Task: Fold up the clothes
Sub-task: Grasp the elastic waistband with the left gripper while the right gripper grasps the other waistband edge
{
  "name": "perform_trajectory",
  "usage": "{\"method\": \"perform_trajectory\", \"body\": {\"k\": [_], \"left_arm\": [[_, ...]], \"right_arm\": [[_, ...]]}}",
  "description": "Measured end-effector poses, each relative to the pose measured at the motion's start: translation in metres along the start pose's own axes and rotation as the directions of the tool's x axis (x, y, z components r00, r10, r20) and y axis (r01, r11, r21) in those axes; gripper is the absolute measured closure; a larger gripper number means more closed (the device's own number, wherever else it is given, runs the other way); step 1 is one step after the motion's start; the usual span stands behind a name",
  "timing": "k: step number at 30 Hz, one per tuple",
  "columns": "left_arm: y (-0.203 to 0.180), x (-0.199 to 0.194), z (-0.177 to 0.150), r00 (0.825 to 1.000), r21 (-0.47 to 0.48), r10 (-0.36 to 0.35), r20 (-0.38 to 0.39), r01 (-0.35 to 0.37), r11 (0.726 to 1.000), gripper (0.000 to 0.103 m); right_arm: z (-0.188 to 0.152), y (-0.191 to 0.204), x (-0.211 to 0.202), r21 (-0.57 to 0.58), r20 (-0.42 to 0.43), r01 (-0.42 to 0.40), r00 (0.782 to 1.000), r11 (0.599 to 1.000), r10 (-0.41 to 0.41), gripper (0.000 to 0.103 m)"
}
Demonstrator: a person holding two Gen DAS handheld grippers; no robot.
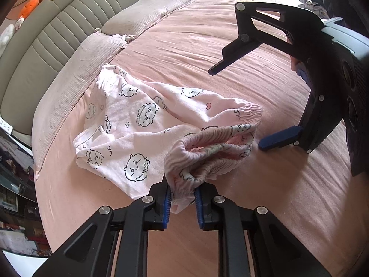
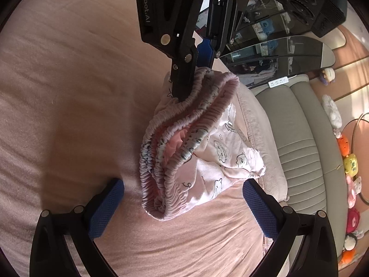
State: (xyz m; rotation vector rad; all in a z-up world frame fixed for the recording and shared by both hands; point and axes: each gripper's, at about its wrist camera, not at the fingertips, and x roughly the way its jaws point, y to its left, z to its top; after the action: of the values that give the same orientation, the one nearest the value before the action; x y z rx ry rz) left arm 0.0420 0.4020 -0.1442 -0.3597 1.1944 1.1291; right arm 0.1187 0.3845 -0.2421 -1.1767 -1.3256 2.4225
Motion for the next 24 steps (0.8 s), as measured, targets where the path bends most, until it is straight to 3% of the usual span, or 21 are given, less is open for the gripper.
{"method": "perform_trajectory", "body": {"k": [7, 14, 16, 17, 18, 20, 24], "left_arm": [[0.020, 0.003, 0.002, 0.999, -0.085, -0.032, -0.009, 0.031, 0.996, 0.088], [0.021, 0.002, 0.001, 0.999, -0.094, -0.043, -0.022, 0.040, 0.995, 0.088], [0.021, 0.002, -0.001, 0.999, -0.100, -0.045, -0.023, 0.042, 0.994, 0.088], [0.021, 0.002, -0.002, 0.998, -0.104, -0.049, -0.027, 0.046, 0.994, 0.088], [0.021, 0.002, -0.003, 0.998, -0.108, -0.053, -0.029, 0.049, 0.993, 0.088], [0.020, 0.002, -0.005, 0.998, -0.109, -0.057, -0.033, 0.053, 0.993, 0.088], [0.018, 0.007, -0.010, 0.997, -0.108, -0.062, -0.055, 0.056, 0.993, 0.088]], "right_arm": [[0.005, 0.000, 0.006, -0.026, -0.015, 0.044, 0.999, 0.999, -0.044, 0.001], [0.009, -0.001, 0.009, -0.039, -0.030, 0.069, 0.997, 0.997, -0.070, 0.002], [0.009, -0.002, 0.013, -0.048, -0.051, 0.092, 0.994, 0.995, -0.094, 0.016], [0.008, 0.001, 0.015, -0.060, -0.066, 0.081, 0.994, 0.995, -0.085, 0.034], [0.007, 0.003, 0.017, -0.072, -0.081, 0.070, 0.994, 0.995, -0.076, 0.046], [0.006, 0.008, 0.021, -0.095, -0.110, 0.049, 0.992, 0.994, -0.059, 0.059], [0.006, 0.012, 0.019, -0.111, -0.112, 0.058, 0.991, 0.992, -0.070, 0.062]]}}
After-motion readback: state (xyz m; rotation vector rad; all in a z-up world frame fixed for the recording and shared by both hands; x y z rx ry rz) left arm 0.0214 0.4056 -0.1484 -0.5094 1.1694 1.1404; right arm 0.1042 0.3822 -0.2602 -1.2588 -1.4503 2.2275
